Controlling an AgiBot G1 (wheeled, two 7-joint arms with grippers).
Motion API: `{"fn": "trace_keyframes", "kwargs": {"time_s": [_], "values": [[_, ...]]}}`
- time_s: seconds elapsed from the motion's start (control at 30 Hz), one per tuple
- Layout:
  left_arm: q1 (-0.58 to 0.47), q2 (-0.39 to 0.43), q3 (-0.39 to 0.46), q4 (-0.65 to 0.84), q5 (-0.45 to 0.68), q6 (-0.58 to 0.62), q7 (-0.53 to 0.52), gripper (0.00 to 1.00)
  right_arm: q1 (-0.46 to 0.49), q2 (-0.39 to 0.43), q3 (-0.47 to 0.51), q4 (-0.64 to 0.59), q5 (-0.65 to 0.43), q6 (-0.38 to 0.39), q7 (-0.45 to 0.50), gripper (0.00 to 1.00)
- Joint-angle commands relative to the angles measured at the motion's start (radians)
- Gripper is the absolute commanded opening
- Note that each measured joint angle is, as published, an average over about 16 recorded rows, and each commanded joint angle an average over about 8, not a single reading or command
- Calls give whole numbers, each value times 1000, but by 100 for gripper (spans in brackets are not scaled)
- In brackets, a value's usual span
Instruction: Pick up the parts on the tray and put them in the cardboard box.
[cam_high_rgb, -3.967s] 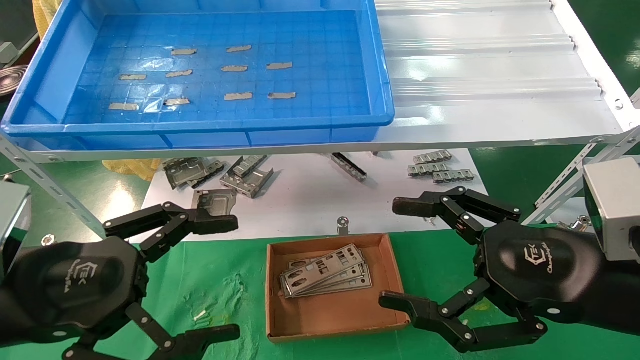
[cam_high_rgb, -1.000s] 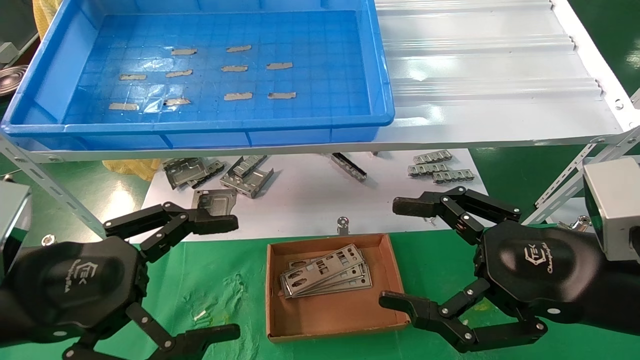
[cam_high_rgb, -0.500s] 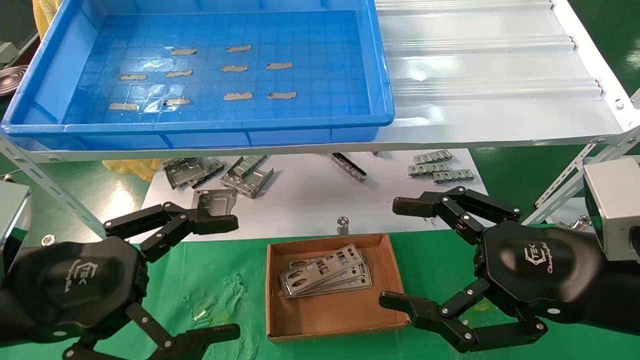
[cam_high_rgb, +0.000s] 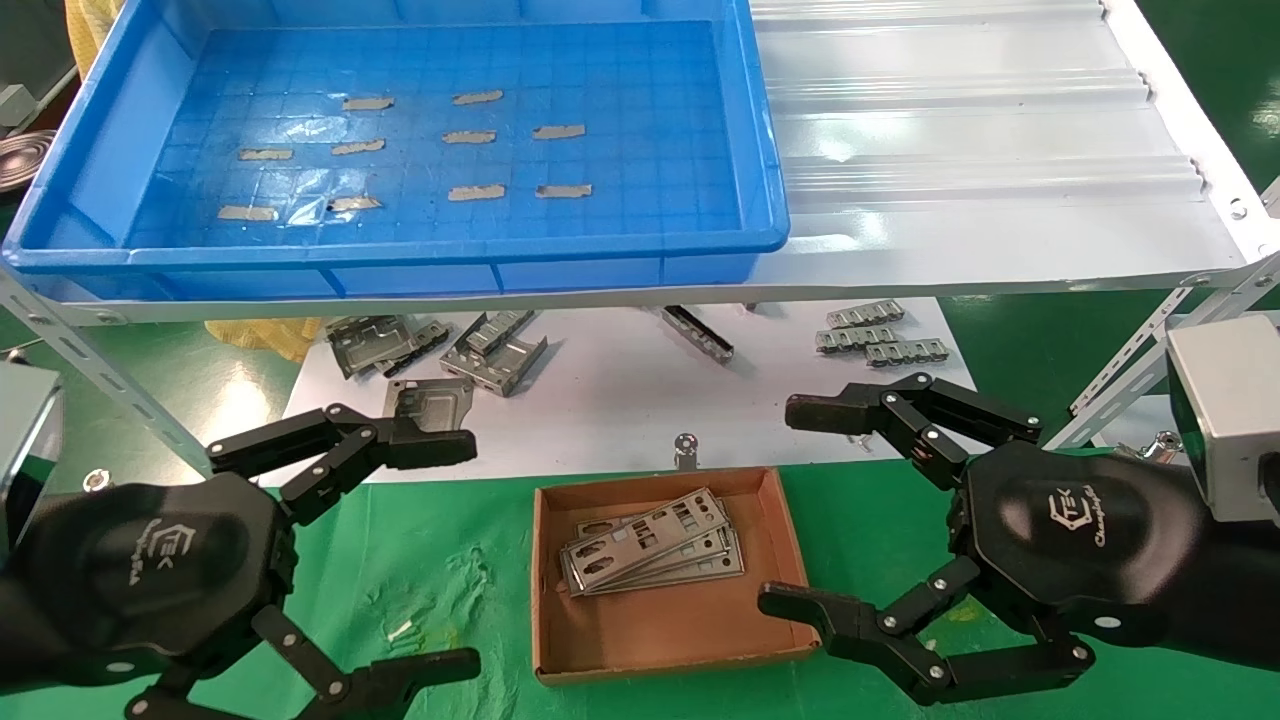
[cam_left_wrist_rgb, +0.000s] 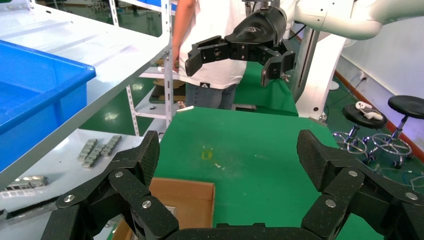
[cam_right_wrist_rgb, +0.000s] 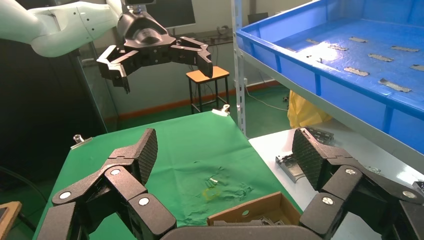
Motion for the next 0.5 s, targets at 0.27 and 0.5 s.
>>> {"fn": "trace_keyframes", "kwargs": {"time_s": [0.27, 0.5], "values": [[0, 0, 0, 0, 0, 0, 0, 100, 0, 0, 0, 0, 0, 0, 0, 100], [0, 0, 0, 0, 0, 0, 0, 100, 0, 0, 0, 0, 0, 0, 0, 100]]}}
